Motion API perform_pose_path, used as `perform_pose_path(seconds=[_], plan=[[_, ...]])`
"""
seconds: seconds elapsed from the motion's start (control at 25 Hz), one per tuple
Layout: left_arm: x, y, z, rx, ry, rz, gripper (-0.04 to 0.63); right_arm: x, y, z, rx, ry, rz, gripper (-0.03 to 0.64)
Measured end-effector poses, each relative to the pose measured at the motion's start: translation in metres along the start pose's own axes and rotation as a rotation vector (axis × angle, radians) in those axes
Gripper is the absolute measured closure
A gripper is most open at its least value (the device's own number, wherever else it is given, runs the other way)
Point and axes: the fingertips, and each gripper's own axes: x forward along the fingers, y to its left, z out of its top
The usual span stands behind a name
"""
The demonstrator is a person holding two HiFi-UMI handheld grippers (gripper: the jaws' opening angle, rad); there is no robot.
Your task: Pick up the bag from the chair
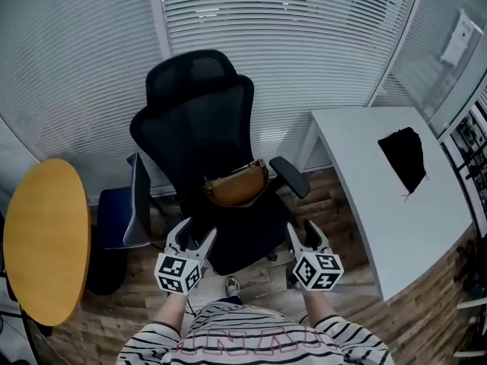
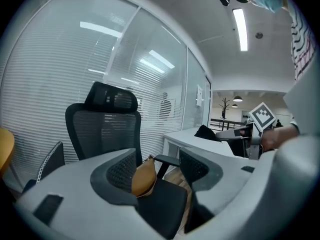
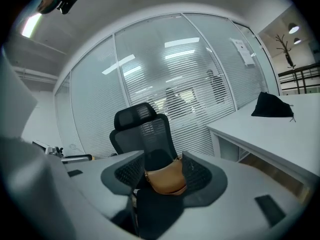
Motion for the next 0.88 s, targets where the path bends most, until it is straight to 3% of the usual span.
perform_pose_path(seconds=[0.24, 0.4, 0.88], plan=[[0.039, 0.039, -0.004, -0.007, 0.039, -0.031, 0.347, 0.046, -0.005, 0.001, 0.007, -0.012, -0.051, 0.387], [0.070, 0.061, -0.019, -0.054, 0.076, -0.011, 0.347, 0.081, -0.014, 0.001, -0.032, 0.015, -0.058, 0.387], [0.144, 0.108, -0.057, -0.183, 0.144, 0.171, 0.347, 0.205, -0.052, -0.010, -0.069, 0.158, 0.040, 0.387]])
